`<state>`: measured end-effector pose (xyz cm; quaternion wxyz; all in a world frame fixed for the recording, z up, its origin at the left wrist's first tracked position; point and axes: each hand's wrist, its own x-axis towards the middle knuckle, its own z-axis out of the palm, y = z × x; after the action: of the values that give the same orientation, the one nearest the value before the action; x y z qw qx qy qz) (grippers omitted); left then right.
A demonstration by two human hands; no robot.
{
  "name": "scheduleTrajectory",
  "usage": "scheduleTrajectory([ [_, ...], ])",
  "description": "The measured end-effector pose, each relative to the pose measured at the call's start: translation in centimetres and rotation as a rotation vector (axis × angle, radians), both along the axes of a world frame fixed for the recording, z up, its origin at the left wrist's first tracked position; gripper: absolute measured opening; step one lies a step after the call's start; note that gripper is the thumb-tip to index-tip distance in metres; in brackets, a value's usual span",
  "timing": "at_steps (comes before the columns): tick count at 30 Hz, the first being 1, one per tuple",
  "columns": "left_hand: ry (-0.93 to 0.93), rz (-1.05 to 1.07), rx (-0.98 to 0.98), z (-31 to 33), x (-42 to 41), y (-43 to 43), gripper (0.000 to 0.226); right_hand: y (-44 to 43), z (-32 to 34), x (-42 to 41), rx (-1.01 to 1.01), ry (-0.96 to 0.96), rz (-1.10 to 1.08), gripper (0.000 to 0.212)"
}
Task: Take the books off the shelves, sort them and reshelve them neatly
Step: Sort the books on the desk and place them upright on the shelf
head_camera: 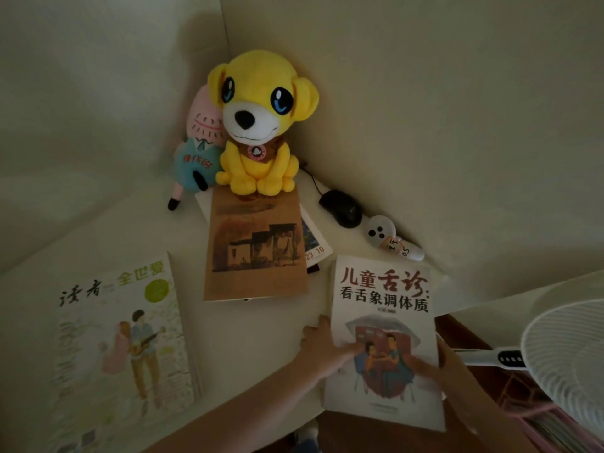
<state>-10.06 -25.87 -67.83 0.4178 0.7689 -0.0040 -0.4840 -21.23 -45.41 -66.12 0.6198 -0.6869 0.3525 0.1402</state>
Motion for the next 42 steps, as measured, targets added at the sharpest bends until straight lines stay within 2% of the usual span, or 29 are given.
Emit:
scheduleTrajectory([
  [3,0.072,-0.034,-0.068,1.7,1.3,1.8,0.052,-0.5,0.1,0.4,-0.004,0.033,-0.004,0.121],
  [5,0.158,0.035,-0.021,3.0,2.9,5.2,0.057,-0.3,1.0,1.2,-0.109,0.042,0.000,0.133],
  [7,0.353,0.227,-0.044,4.3,4.7,10.0,0.050,0.0,1.7,2.1,-0.445,0.035,0.131,0.140],
  [9,0.435,0.420,-0.052,5.7,6.2,14.3,0.046,0.5,1.9,3.3,-0.904,-0.104,0.215,0.113],
  [10,0.365,0.496,-0.026,5.8,7.0,15.8,0.048,1.5,2.7,4.3,-0.978,-0.210,0.239,0.099],
  [11,0.271,0.576,0.010,6.0,7.8,16.8,0.055,2.9,3.7,5.7,-0.933,-0.281,0.262,0.090],
  [14,-0.001,0.690,-0.010,5.9,10.8,17.1,0.079,7.7,4.6,10.6,-0.648,-0.383,0.398,0.087],
  [17,-0.076,0.637,-0.084,5.6,12.4,15.9,0.077,11.4,3.2,15.3,-0.488,-0.366,0.473,0.073],
  [20,-0.197,0.511,-0.052,5.6,11.9,15.5,0.073,13.2,1.4,17.8,-0.496,-0.284,0.390,0.069],
  [23,-0.136,0.467,-0.127,6.5,10.9,15.5,0.081,13.7,0.4,18.1,-0.542,-0.228,0.302,0.065],
  [26,-0.023,0.519,-0.233,7.8,9.5,16.3,0.082,13.7,1.1,16.5,-0.432,-0.316,0.235,0.057],
  [30,0.017,0.504,-0.171,8.5,6.4,18.6,0.083,13.3,2.2,12.8,-0.320,-0.315,0.298,0.058],
  [32,0.000,0.540,-0.190,8.3,5.8,18.6,0.070,13.2,2.9,12.7,-0.331,-0.350,0.286,0.051],
  [35,0.016,0.582,-0.254,6.9,7.0,17.1,0.071,12.1,3.7,15.6,-0.382,-0.361,0.269,0.044],
  [39,0.052,0.692,-0.293,4.7,9.2,14.6,0.034,9.8,2.7,19.2,-0.501,-0.206,0.340,0.028],
  [41,-0.080,0.705,-0.174,3.4,9.5,13.7,0.035,9.2,2.1,19.7,-0.473,-0.199,0.343,0.027],
  [42,-0.163,0.712,-0.118,3.2,9.5,13.4,0.032,9.2,2.0,19.9,-0.454,-0.200,0.354,0.033],
])
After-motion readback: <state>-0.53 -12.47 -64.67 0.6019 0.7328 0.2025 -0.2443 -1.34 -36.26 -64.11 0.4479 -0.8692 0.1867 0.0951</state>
